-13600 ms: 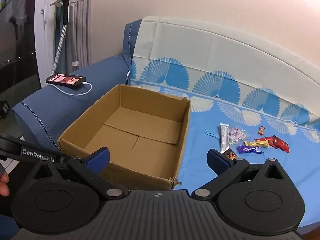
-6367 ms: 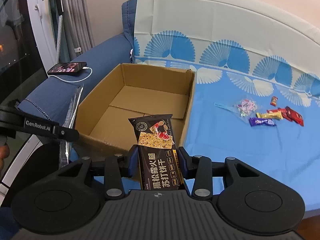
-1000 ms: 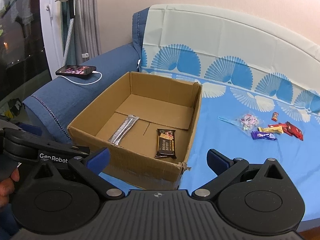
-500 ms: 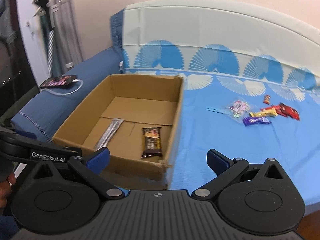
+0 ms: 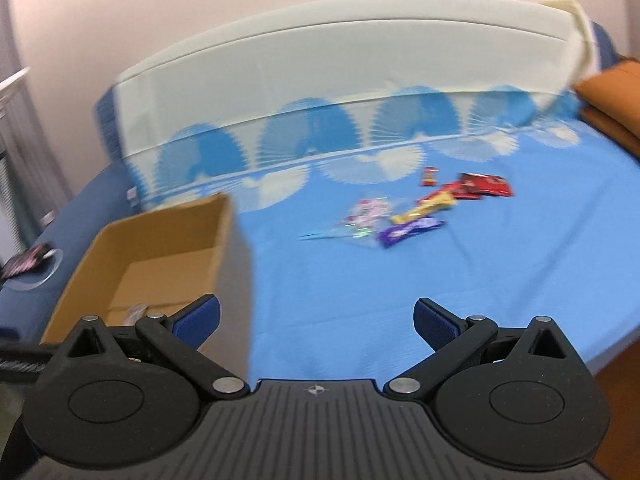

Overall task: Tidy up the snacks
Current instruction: 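Grasp the pink candy bag with left tool while right tool grasps the purple chocolate bar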

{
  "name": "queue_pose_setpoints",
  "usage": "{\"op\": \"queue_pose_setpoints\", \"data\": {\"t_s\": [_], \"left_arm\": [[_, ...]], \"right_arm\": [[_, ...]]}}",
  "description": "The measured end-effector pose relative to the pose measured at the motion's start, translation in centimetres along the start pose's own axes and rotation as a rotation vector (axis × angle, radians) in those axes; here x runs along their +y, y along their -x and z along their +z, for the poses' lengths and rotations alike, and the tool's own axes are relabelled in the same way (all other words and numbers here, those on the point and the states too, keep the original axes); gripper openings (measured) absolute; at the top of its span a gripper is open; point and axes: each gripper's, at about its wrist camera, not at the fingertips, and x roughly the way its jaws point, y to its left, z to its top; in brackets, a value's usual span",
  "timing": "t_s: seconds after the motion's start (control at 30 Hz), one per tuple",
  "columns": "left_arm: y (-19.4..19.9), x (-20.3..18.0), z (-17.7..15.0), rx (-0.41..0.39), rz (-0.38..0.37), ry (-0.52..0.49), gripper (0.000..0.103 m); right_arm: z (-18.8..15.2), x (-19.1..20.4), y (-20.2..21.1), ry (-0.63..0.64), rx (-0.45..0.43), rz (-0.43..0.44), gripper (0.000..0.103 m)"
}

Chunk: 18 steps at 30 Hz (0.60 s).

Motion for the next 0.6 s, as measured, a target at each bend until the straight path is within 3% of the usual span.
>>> {"op": "queue_pose_setpoints", "data": {"t_s": [0.3, 0.6], "left_arm": [[-1.5, -3.2, 4.1, 0.003, -0.060, -0.013, 0.103], [-5.5, -7.1, 9.4, 0.012, -0.071, -0.070, 0.103]], "right_arm": [[1.6, -7.5, -4.2, -0.191, 0.032, -0.147, 0.103], [2.9, -11.4, -13.7, -0.317, 0.137, -0.215, 0.103]]}}
